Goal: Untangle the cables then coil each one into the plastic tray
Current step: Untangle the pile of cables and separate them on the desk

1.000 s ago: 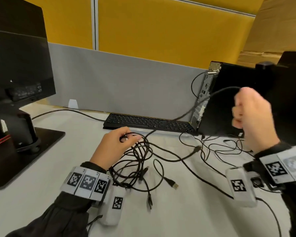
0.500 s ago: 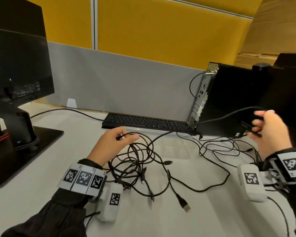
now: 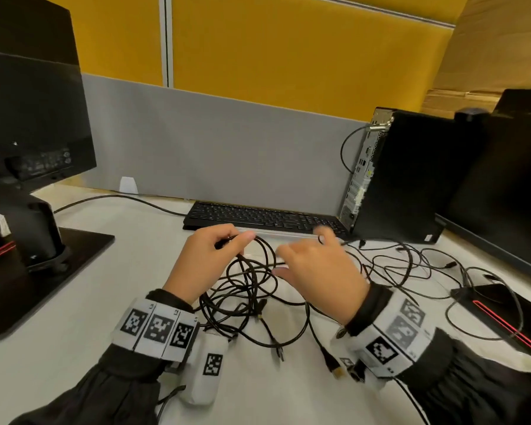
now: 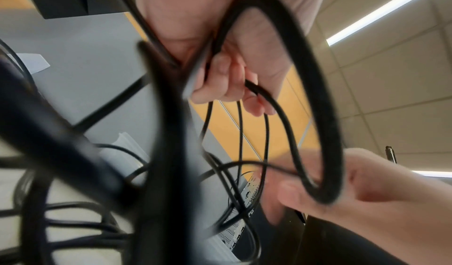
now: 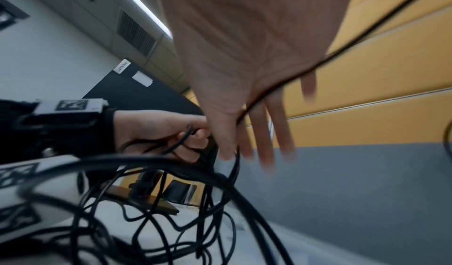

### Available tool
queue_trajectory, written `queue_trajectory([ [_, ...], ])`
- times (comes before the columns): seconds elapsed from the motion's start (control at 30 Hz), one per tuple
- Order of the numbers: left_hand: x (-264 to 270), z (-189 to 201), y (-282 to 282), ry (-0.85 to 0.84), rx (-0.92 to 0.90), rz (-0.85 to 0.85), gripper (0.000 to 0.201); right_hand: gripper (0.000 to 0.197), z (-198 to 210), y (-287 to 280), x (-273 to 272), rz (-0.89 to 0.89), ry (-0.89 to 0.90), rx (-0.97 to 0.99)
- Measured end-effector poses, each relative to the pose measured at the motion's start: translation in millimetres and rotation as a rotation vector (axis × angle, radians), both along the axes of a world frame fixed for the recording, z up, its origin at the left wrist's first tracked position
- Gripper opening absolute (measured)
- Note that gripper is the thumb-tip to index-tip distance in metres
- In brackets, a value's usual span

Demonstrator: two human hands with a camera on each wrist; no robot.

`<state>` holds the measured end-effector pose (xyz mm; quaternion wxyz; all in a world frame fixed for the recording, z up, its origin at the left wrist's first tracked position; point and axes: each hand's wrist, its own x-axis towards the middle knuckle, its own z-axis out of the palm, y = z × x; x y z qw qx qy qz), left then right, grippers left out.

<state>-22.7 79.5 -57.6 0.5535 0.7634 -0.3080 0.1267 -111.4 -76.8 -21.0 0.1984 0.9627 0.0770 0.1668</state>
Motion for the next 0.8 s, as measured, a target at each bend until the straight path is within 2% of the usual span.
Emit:
queue_trajectory([
  [0.07,0.9,-1.1,0.3,-0.011,0.014,0.027,0.034,0.035,0.1,-1.1,0.3,0.065,0.163,0.089],
  [0.1,2.2,-2.4,0.8,-0.014,0.033,0.04,0.033,0.032,4.2,-3.1,0.8,0.148,0.168,0.254],
  [0.13,3.4,-3.8,1.3,-0.01,0.059,0.05,0.033,0.029,11.9,-7.4,-0.2,0.238,0.101,0.473],
  [0.2,5.8,-6.8,2.4,0.007,0.1,0.077,0.035,0.03,32.2,-22.4,-5.2,0.374,-0.248,0.83],
  [0.27,6.7,-7.7,3.4,0.03,0.104,0.106,0.037,0.032,52.7,-39.4,-10.1,0.421,-0.549,1.064],
  [0.33,7.3,-8.1,4.6,0.052,0.124,0.127,0.039,0.033,73.1,-55.0,-17.7,0.45,-0.785,1.389],
  [0.4,8.5,-8.9,6.4,0.068,0.178,0.157,0.04,0.034,84.8,-83.3,-30.5,0.435,-0.933,1.745],
  [0.43,9.6,-9.4,7.1,0.072,0.196,0.171,0.041,0.032,86.6,-102.4,-38.8,0.406,-0.981,1.792],
  [0.53,10.4,-7.3,6.8,0.083,0.169,0.193,0.042,0.024,82.6,-164.4,-57.9,0.234,-0.906,1.553],
  [0.6,9.0,-4.7,5.9,0.065,0.115,0.193,0.042,0.037,75.8,-179.4,-64.8,0.012,-0.917,1.319],
  [0.63,8.1,-3.6,5.5,0.048,0.083,0.188,0.042,0.038,69.5,-179.7,-65.1,-0.097,-0.851,1.148],
  [0.73,4.3,-0.2,4.0,-0.004,-0.018,0.151,0.039,0.013,40.1,-163.0,-55.3,-0.384,-0.382,0.621],
  [0.8,1.7,1.9,2.9,-0.017,-0.068,0.126,0.036,0.03,21.2,-138.1,-48.1,-0.416,-0.305,0.411],
])
